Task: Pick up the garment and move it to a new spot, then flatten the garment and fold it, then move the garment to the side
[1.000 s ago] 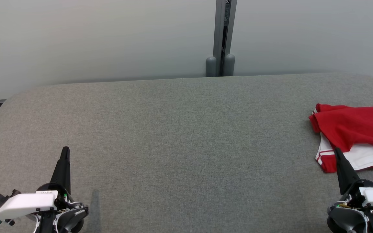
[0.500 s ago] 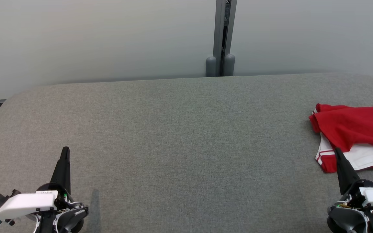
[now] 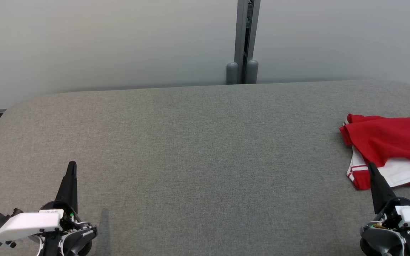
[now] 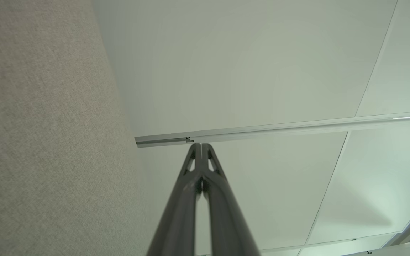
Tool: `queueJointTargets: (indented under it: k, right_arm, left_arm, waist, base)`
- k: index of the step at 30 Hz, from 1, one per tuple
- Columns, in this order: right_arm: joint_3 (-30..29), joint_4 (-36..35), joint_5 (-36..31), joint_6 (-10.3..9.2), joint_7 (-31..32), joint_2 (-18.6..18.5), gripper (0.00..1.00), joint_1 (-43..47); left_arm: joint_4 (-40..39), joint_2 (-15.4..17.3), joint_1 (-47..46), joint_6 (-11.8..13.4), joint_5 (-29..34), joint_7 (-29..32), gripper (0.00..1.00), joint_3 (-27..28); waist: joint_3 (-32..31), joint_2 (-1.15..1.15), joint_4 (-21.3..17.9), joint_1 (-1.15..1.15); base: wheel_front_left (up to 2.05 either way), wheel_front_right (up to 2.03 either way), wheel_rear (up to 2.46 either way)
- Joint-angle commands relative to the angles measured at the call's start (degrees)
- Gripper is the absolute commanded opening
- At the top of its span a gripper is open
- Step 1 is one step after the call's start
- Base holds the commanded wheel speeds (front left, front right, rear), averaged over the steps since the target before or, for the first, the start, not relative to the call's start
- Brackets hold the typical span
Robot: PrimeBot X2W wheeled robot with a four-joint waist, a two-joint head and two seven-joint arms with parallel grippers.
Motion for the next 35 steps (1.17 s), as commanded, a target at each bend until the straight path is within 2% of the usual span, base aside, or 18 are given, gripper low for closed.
queueJointTargets:
  k: [1, 35]
  right_arm:
    - [-0.1, 0.1, -0.1, 0.02, 0.4, -0.1, 0.00, -0.5]
    - [-0.3, 0.1, -0.3, 0.01, 0.5, 0.1, 0.00, -0.5]
  left_arm:
    - [0.0, 0.3, -0.8, -0.1, -0.1, 0.2, 0.00, 0.2]
    - [0.0, 0.3, -0.8, -0.1, -0.1, 0.2, 0.00, 0.2]
  waist:
    - [0.0, 0.00, 0.0, 0.00]
    - [0.0, 0.00, 0.0, 0.00]
  base:
    - [0.00, 0.00, 0.00]
    - [0.00, 0.00, 0.00]
